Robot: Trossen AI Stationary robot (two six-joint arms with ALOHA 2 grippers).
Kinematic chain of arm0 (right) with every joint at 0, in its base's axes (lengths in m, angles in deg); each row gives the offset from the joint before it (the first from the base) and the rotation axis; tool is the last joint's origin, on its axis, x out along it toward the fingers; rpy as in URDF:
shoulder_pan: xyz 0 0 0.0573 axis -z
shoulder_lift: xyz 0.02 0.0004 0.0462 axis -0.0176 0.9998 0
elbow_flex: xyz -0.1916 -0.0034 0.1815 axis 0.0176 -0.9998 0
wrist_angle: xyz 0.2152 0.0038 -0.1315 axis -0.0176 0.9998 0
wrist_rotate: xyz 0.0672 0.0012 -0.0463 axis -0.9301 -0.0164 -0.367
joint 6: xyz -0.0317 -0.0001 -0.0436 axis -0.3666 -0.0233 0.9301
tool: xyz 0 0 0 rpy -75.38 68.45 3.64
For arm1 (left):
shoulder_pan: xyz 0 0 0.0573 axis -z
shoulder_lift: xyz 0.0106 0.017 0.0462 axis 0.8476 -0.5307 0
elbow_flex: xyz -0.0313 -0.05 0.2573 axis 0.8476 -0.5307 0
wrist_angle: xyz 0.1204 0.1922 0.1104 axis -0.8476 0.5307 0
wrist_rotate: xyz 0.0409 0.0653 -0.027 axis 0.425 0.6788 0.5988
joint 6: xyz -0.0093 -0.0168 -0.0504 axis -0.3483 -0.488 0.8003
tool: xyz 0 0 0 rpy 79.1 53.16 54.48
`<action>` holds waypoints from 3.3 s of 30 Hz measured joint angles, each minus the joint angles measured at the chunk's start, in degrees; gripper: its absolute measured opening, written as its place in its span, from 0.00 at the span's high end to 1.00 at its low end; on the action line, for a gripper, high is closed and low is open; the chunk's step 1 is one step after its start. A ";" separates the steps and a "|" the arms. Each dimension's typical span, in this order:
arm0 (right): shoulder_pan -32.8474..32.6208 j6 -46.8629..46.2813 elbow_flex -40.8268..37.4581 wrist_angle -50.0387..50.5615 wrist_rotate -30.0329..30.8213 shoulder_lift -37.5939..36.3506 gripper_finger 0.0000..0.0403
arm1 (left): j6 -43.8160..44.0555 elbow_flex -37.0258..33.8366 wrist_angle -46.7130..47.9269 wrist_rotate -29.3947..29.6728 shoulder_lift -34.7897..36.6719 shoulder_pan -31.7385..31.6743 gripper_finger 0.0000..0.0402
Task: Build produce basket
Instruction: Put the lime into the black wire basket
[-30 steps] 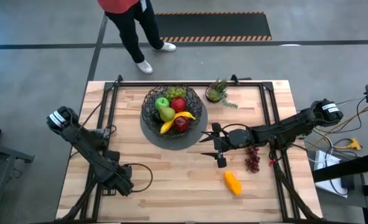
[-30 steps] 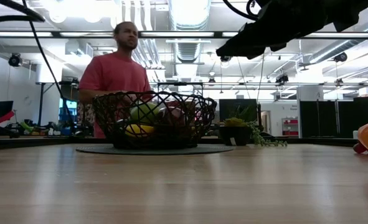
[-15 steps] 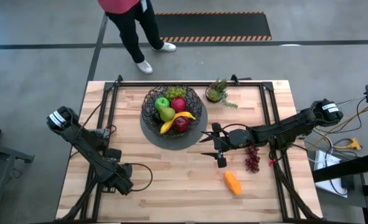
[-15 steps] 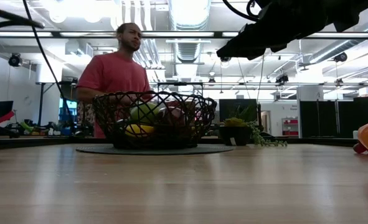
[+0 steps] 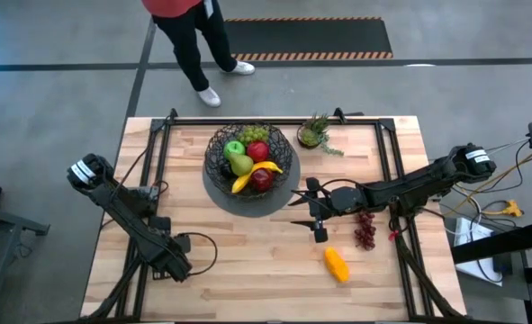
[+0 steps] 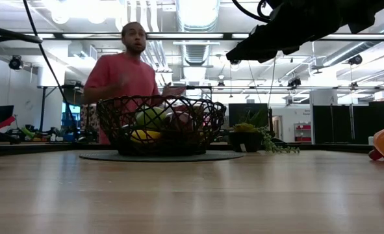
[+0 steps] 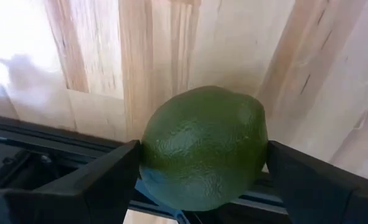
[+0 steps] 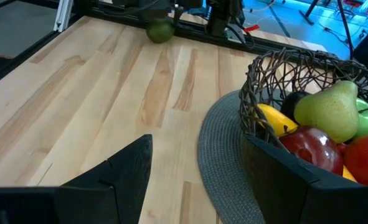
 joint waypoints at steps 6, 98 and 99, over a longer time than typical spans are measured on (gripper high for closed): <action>-0.02 -0.72 0.00 0.04 0.00 0.00 0.42 | -1.60 -0.13 -0.40 0.58 0.07 0.00 0.22; 0.79 22.93 11.41 -31.28 3.61 21.05 0.33 | -67.41 -9.40 -90.02 48.22 11.96 -23.04 0.23; 0.79 22.93 11.41 -31.28 3.61 21.05 0.33 | -67.41 -9.40 -90.02 48.19 11.98 -23.04 0.23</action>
